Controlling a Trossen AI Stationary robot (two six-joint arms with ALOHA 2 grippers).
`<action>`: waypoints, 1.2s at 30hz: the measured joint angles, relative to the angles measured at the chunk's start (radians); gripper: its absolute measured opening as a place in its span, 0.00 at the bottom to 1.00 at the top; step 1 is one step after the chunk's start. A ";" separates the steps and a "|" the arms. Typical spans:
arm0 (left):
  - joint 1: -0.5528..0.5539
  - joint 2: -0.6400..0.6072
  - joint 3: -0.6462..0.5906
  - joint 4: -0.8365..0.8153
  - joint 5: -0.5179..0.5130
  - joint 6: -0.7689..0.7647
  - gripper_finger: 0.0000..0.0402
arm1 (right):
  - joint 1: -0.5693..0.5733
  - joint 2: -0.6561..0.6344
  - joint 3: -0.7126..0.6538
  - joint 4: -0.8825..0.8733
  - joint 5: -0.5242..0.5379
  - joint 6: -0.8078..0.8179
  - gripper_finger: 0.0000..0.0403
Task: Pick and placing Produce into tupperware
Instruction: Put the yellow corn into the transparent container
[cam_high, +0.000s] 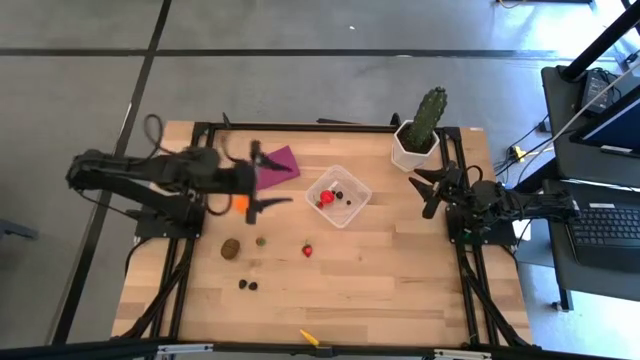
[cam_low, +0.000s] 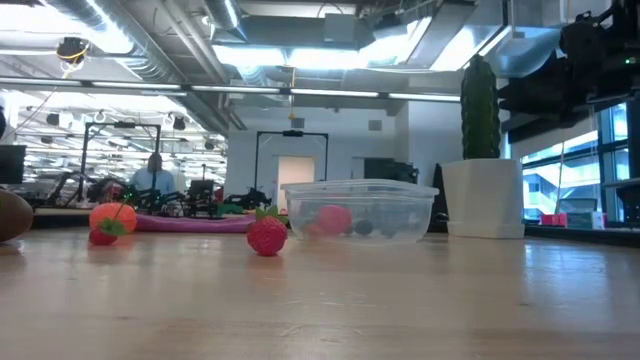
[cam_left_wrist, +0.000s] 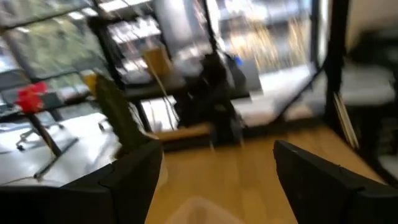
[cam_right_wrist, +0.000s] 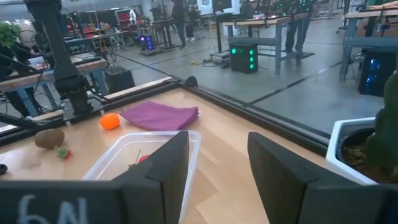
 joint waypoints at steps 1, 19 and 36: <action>-0.015 0.046 0.055 -0.066 0.000 0.020 0.74 | 0.000 0.000 0.000 0.000 0.000 0.000 0.42; -0.324 0.586 0.460 -0.494 0.008 -0.159 0.69 | 0.000 0.000 0.000 -0.001 -0.028 0.001 0.42; -0.566 0.903 0.461 -0.317 0.018 -0.321 0.63 | 0.000 0.000 0.000 -0.002 -0.027 0.115 0.42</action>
